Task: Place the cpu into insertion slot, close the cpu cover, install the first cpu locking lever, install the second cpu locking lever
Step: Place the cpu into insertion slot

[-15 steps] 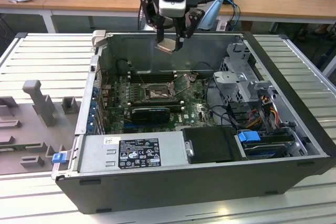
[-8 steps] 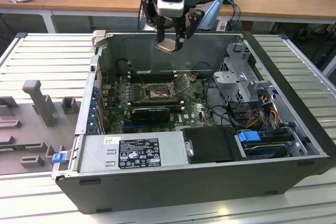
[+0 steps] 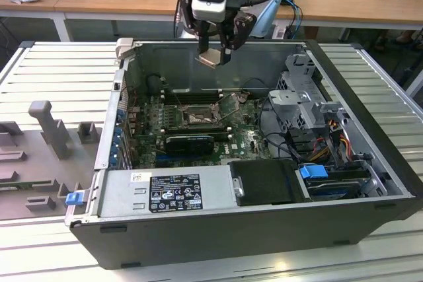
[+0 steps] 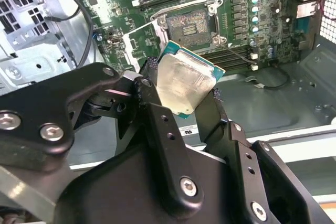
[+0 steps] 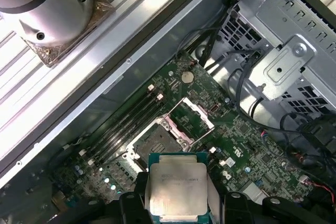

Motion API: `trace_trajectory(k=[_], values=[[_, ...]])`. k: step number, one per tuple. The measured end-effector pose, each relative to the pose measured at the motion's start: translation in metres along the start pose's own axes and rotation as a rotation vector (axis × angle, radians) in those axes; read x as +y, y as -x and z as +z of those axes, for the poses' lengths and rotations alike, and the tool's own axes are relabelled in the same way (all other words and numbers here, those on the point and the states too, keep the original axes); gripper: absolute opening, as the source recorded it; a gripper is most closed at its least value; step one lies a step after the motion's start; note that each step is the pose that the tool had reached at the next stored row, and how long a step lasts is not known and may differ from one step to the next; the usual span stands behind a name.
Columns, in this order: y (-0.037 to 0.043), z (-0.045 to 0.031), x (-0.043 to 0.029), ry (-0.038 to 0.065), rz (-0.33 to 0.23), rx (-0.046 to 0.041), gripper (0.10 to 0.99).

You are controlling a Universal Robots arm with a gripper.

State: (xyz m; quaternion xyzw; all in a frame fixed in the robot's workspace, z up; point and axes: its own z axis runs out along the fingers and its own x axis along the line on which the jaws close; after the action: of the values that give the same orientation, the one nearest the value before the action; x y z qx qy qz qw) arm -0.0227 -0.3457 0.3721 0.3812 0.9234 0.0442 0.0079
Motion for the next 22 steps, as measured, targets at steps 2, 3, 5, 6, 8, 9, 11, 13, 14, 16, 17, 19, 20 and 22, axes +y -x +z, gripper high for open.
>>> trace_trajectory(k=[2, 3, 5, 6, 8, 9, 11, 13, 14, 16, 17, 19, 20, 22], values=[[0.0, 0.0001, 0.0, 0.0, 0.012, -0.0011, 0.525], [0.0, 0.0, 0.0, 0.0, 0.018, -0.0016, 0.525], [0.0, 0.0001, 0.0, 0.001, 0.028, -0.0025, 0.525], [0.0, 0.0001, 0.0, 0.001, 0.033, -0.003, 0.525], [0.0, 0.0001, 0.0, 0.001, 0.044, -0.0039, 0.525], [0.0, 0.0001, 0.0, 0.001, 0.056, -0.0049, 0.525], [0.0, 0.0002, 0.0, 0.001, 0.072, -0.0063, 0.525], [0.0, 0.0002, 0.0, 0.002, 0.091, -0.008, 0.525], [0.0, 0.0002, 0.0, 0.002, 0.098, -0.0086, 0.525], [0.0, 0.0003, 0.0, 0.002, 0.114, -0.01, 0.525], [0.0, 0.0004, 0.0, 0.002, 0.124, -0.011, 0.525], [0.0, 0.0005, 0.0, 0.002, 0.145, -0.0131, 0.525], [0.0, 0.0005, 0.0, 0.003, 0.15, -0.0135, 0.525], [0.0, 0.0005, 0.0, 0.003, 0.158, -0.0142, 0.525]])
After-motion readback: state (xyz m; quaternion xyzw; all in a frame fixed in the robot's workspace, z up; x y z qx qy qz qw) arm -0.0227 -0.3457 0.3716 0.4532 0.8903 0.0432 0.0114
